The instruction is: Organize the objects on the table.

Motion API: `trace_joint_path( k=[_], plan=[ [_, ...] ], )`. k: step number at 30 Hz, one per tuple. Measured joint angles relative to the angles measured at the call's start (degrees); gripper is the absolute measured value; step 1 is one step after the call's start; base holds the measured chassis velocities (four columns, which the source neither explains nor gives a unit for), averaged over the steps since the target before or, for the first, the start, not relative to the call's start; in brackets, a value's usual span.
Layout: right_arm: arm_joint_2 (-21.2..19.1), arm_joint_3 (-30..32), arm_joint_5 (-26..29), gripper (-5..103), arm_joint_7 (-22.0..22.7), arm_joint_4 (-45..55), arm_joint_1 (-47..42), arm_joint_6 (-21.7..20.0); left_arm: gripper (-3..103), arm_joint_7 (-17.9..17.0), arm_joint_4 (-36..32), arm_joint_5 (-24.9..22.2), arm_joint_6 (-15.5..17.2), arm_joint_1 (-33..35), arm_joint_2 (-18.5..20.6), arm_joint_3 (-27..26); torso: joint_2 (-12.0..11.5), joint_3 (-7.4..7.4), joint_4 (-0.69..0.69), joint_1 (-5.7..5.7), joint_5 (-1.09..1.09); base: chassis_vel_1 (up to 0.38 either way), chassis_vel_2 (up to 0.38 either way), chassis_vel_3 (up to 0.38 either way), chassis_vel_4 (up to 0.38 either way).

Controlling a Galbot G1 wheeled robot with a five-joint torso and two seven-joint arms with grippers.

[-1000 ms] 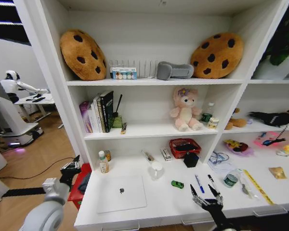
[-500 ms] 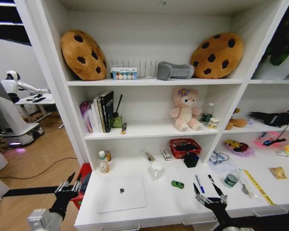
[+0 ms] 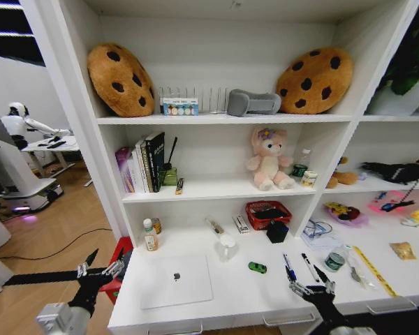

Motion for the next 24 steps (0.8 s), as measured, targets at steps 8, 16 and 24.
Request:
trace_joint_path(
  k=[8,16,24],
  plan=[
    [-11.8,-0.1,7.8,99,-26.2,-16.1,8.1,6.2,100,-0.1,0.3,0.1,0.3,-0.1,-1.2,0.1,0.0,0.00,0.03,0.00,0.02,0.000,0.000,0.000,0.000],
    [-15.8,-3.7,11.3,84,-30.9,-27.7,16.5,8.2,100,-0.4,0.8,0.1,0.7,0.1,-1.2,0.2,0.0,0.01,0.03,0.01,0.02,0.000,0.000,0.000,0.000],
    [-16.1,-8.4,10.9,100,-33.9,-33.6,21.9,6.6,100,-0.2,1.7,-1.0,1.5,-0.3,0.7,1.6,0.0,0.00,0.00,0.01,0.01,0.000,0.000,0.000,0.000]
  ],
)
